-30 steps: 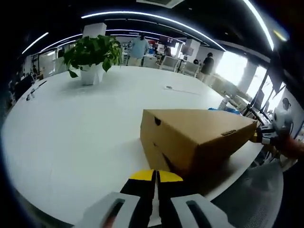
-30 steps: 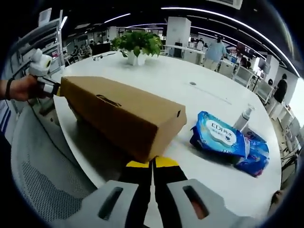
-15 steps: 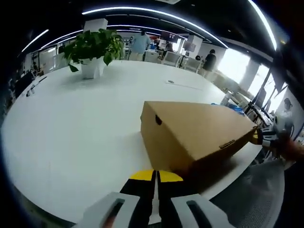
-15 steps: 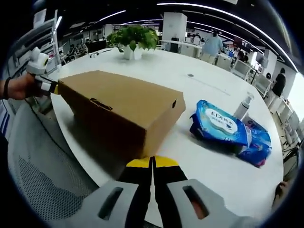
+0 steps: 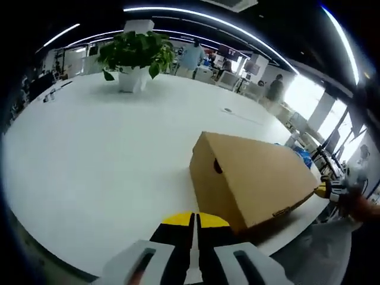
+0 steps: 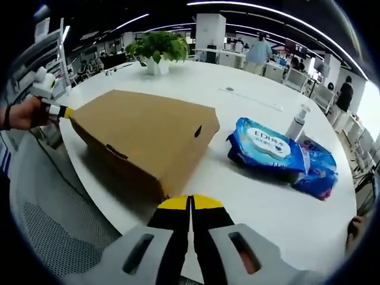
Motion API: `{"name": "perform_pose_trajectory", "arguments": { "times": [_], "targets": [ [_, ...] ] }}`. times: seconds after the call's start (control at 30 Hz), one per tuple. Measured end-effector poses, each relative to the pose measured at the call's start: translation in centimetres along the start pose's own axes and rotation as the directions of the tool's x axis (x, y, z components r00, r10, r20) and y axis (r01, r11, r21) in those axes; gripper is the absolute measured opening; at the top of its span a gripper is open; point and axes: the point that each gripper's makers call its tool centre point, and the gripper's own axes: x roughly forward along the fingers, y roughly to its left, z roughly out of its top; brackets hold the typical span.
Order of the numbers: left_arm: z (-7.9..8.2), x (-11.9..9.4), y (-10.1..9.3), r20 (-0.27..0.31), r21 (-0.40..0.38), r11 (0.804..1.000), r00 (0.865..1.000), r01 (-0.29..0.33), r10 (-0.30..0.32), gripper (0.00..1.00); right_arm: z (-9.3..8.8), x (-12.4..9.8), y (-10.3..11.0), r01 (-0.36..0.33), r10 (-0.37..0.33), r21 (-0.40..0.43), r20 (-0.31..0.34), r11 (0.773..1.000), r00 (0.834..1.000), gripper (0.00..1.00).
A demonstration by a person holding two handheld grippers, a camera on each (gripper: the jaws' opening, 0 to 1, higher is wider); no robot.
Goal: Operate the shoe box by opening the lid, removing the specified soft item, and placing it in the target area until the item is outside and the box remains undamaged.
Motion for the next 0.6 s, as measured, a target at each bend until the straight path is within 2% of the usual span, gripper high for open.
{"name": "perform_pose_trajectory", "arguments": {
  "times": [0.07, 0.1, 0.2, 0.27, 0.37, 0.4, 0.5, 0.6],
  "targets": [
    [0.7, -0.1, 0.1, 0.035, -0.091, 0.996, 0.999, 0.012, -0.009, 0.02, 0.4, -0.2, -0.4, 0.002, -0.002, 0.015, 0.013, 1.0, 1.0, 0.0],
    [1.0, -0.2, 0.2, 0.049, -0.108, 0.994, 0.999, 0.011, -0.006, 0.03, 1.0, -0.4, -0.7, 0.003, -0.004, 0.042, 0.04, 0.999, 0.999, 0.0],
    [1.9, -0.8, 0.4, 0.076, -0.12, 0.993, 0.997, 0.013, -0.003, 0.09, 2.5, -1.0, -1.4, -0.017, 0.0, 0.156, 0.109, 0.988, 0.994, 0.01],
    [2.5, -1.0, -0.3, 0.093, -0.133, 0.99, 0.995, 0.05, -0.038, 0.12, 3.2, -1.2, -1.2, -0.066, 0.039, 0.198, 0.137, 0.978, 0.99, 0.03],
    [3.2, -1.1, -1.4, 0.106, -0.084, 0.993, 0.991, 0.084, -0.075, 0.22, 3.8, -1.1, 0.2, -0.17, 0.129, 0.257, 0.168, 0.951, 0.977, 0.17],
    [3.2, -1.1, -1.9, 0.1, -0.074, 0.992, 0.991, 0.1, -0.092, 0.26, 4.0, -1.1, 0.8, -0.209, 0.161, 0.288, 0.18, 0.935, 0.97, 0.2],
    [3.0, -0.8, -3.3, 0.081, -0.067, 0.987, 0.987, 0.146, -0.141, 0.31, 4.0, -0.8, 1.2, -0.214, 0.166, 0.284, 0.185, 0.935, 0.969, 0.23],
    [2.1, -0.2, -3.9, 0.043, -0.039, 0.987, 0.988, 0.153, -0.151, 0.31, 3.4, -0.2, 1.9, -0.232, 0.19, 0.295, 0.165, 0.927, 0.968, 0.24]
  ]
}}
